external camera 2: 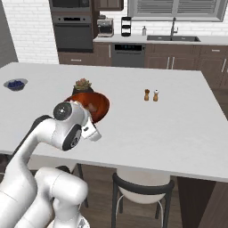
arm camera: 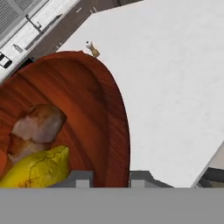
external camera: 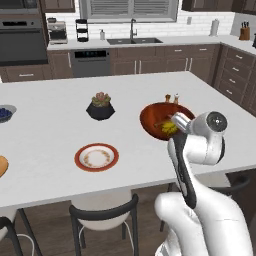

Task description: Pick the chicken drumstick and lemon from their plates and place them in the bowl. Then put the bowl in the fridge.

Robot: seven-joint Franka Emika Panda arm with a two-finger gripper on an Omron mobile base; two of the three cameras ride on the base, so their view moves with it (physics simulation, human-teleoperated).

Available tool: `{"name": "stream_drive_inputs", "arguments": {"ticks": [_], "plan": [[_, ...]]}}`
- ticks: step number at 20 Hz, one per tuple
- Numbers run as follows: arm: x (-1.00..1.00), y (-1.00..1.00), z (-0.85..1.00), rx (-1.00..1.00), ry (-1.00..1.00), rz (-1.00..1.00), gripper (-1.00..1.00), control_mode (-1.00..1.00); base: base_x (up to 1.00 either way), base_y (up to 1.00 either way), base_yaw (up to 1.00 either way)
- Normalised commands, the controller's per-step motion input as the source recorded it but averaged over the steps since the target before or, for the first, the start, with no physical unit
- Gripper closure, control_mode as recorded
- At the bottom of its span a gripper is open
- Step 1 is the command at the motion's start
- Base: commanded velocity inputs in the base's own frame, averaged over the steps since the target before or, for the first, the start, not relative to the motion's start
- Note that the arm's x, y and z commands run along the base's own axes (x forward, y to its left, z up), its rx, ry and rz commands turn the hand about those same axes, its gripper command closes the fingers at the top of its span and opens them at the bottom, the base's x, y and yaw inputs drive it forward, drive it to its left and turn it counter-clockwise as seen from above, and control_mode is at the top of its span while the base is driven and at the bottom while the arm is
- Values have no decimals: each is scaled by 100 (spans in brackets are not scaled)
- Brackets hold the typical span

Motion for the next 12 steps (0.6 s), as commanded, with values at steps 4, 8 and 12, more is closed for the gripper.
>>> {"name": "stream_drive_inputs", "arguments": {"ticks": [4, 8, 12], "plan": [[-50, -9, 6, 4, -16, -3, 100, 100, -50, -19, -14], [0, 0, 0, 0, 0, 0, 100, 100, -87, -62, -53], [0, 0, 0, 0, 0, 0, 100, 100, -15, -98, -67]]}}
